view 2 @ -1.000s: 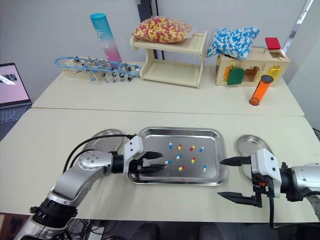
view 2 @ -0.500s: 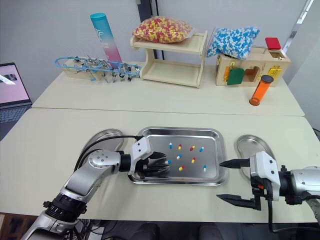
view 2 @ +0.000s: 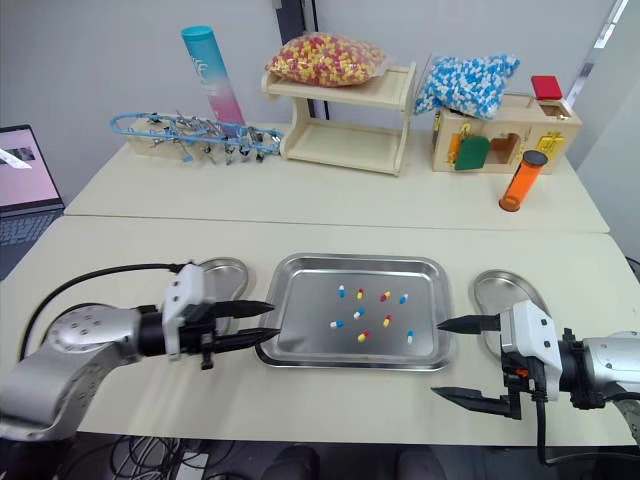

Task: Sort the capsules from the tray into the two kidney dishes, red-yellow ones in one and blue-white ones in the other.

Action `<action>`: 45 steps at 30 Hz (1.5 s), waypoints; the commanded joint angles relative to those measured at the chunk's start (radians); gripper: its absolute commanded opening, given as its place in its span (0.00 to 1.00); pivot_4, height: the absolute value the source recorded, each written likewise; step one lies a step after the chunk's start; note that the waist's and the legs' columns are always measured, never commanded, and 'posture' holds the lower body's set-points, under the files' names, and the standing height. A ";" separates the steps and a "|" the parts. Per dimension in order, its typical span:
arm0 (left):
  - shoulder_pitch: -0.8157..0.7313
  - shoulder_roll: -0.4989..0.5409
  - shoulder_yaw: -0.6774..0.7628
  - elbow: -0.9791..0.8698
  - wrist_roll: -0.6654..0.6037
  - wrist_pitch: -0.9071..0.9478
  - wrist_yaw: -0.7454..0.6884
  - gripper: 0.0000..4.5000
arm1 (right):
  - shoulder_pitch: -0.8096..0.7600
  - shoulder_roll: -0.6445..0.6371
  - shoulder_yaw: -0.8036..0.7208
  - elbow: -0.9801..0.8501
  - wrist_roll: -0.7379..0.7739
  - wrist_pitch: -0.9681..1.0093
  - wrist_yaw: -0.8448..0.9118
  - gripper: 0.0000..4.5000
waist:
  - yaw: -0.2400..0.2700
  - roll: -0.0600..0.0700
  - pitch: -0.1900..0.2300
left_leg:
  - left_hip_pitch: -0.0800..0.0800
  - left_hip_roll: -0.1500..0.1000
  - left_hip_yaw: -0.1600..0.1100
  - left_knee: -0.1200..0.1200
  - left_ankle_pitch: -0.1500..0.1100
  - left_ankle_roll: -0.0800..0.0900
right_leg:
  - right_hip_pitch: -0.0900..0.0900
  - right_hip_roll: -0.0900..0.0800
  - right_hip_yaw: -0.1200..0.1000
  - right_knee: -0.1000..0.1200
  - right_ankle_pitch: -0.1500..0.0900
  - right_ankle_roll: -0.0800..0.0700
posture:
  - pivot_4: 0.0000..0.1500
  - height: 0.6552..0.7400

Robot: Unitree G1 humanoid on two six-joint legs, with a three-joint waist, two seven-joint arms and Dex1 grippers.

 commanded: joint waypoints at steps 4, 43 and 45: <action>0.309 0.022 0.310 -0.084 -0.073 0.009 -0.102 0.72 | -0.036 -0.016 -0.030 0.000 0.035 0.016 0.001 1.00 | 0.014 -0.001 0.000 | 0.000 0.000 0.000 0.001 0.000 0.000 | 0.001 0.000 -0.001 0.000 0.000 0.000 | 1.00 1.00; 0.392 -0.084 0.181 0.015 0.011 -0.305 -0.101 1.00 | -0.814 0.264 0.793 0.171 -0.458 0.231 -0.187 0.71 | 0.008 0.000 0.001 | -0.003 0.000 -0.001 0.000 0.000 0.000 | -0.005 0.000 -0.001 0.001 0.000 -0.001 | 1.00 1.00; 0.391 -0.081 0.178 -0.003 0.006 -0.296 -0.095 1.00 | -0.832 0.280 0.819 0.199 -0.488 0.225 -0.175 0.71 | 0.008 0.000 0.001 | -0.003 0.000 -0.001 0.000 0.000 0.000 | -0.005 0.000 -0.001 0.002 0.000 -0.001 | 1.00 1.00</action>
